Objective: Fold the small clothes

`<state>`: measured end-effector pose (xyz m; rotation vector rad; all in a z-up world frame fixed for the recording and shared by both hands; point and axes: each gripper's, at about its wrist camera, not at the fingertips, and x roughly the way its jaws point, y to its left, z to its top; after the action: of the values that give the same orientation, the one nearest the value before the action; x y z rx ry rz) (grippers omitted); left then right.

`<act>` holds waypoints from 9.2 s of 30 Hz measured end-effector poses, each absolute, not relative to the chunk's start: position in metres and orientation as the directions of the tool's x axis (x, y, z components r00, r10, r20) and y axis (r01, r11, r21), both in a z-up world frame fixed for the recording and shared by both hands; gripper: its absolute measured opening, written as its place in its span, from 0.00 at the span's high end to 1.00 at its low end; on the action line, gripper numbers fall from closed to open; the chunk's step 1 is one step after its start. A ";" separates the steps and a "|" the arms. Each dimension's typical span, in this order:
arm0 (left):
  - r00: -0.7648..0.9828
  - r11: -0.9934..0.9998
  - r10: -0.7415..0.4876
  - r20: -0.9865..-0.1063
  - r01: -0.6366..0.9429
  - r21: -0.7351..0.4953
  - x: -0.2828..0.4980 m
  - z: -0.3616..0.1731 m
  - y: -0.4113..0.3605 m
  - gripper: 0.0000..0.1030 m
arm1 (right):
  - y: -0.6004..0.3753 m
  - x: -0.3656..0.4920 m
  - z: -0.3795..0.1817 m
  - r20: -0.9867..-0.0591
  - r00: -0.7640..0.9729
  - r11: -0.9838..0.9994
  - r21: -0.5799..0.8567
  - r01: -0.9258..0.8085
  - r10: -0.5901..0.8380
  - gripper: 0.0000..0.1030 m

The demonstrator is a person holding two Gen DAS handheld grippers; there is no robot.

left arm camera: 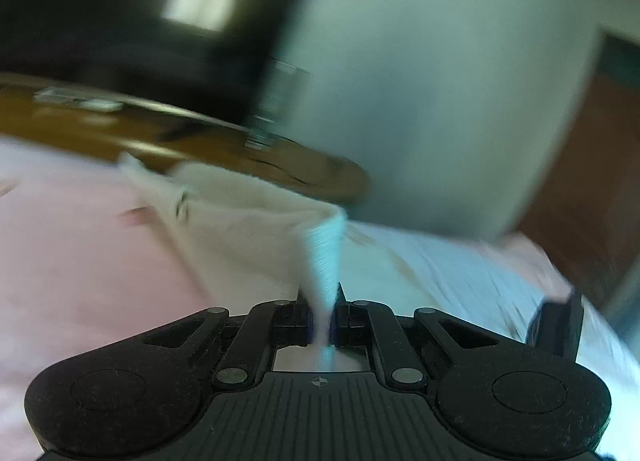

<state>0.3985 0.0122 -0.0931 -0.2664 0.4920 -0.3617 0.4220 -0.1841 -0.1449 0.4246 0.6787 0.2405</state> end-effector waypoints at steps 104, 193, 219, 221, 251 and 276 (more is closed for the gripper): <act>0.715 0.935 -0.346 -0.607 0.214 -0.282 0.531 -0.129 -0.010 0.10 | -0.329 0.420 -0.108 -0.543 0.818 0.939 0.345 0.014 0.187 0.73; 0.420 0.639 -0.739 -0.526 0.193 -0.744 0.519 -0.169 0.027 0.22 | -0.364 0.445 -0.141 -0.552 0.594 0.695 0.718 -0.017 0.585 0.46; 0.633 0.878 -0.453 -0.627 0.441 -0.189 0.473 -0.098 -0.068 0.64 | -0.270 0.407 -0.093 -0.601 0.780 0.975 0.216 -0.048 0.171 0.71; 0.645 0.876 -0.446 -0.621 0.456 -0.156 0.465 -0.089 -0.065 0.64 | -0.258 0.401 -0.083 -0.589 0.794 0.984 0.169 -0.062 0.151 0.71; 0.702 0.989 -0.126 -0.701 0.144 -0.034 0.368 -0.117 0.231 0.46 | 0.042 0.394 -0.120 -0.645 0.694 0.947 0.204 -0.247 0.320 0.70; 0.737 0.963 -0.236 -0.634 0.087 -0.257 0.366 -0.136 0.299 0.07 | -0.048 0.432 -0.138 -0.587 0.616 0.801 0.586 -0.124 0.525 0.76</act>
<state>0.3663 0.2986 -0.1359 -0.2162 0.7222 -0.1789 0.4324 -0.0485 -0.1384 0.5315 0.8301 0.3948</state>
